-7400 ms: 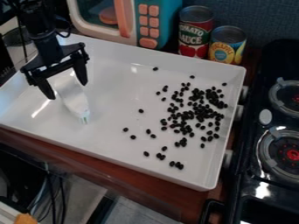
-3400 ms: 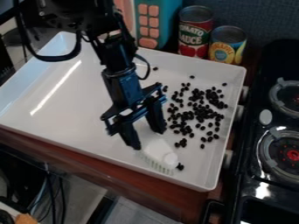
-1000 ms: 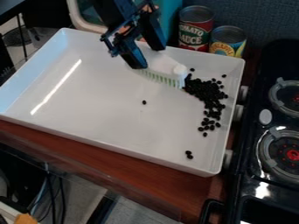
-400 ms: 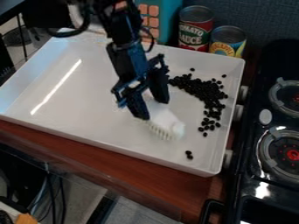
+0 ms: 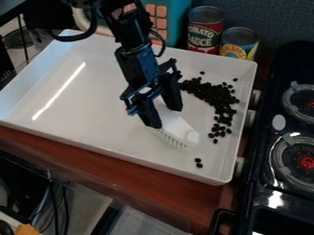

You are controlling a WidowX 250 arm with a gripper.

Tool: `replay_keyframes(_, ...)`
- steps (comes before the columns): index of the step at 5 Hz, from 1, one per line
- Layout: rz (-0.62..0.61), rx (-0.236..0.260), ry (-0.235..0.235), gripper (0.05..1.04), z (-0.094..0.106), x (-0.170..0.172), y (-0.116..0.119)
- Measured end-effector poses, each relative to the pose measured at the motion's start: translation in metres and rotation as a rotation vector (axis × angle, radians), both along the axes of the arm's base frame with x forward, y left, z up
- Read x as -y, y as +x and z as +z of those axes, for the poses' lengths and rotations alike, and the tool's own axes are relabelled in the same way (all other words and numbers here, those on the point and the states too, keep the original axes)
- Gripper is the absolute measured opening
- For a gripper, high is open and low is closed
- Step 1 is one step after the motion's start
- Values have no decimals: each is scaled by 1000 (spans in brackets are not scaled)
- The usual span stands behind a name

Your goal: Sweep into pile

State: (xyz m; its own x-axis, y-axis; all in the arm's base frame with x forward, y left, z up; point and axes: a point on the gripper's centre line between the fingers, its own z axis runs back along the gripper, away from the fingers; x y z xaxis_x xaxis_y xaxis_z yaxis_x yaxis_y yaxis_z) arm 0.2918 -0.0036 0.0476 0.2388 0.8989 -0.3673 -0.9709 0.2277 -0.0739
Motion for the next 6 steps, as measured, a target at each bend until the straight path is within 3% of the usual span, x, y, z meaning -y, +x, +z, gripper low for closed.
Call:
replay_keyframes(4, 6, -72, -59, 684, -2, 13, -15)
replay_keyframes(6, -1, -77, -53, 684, -14, 27, -23)
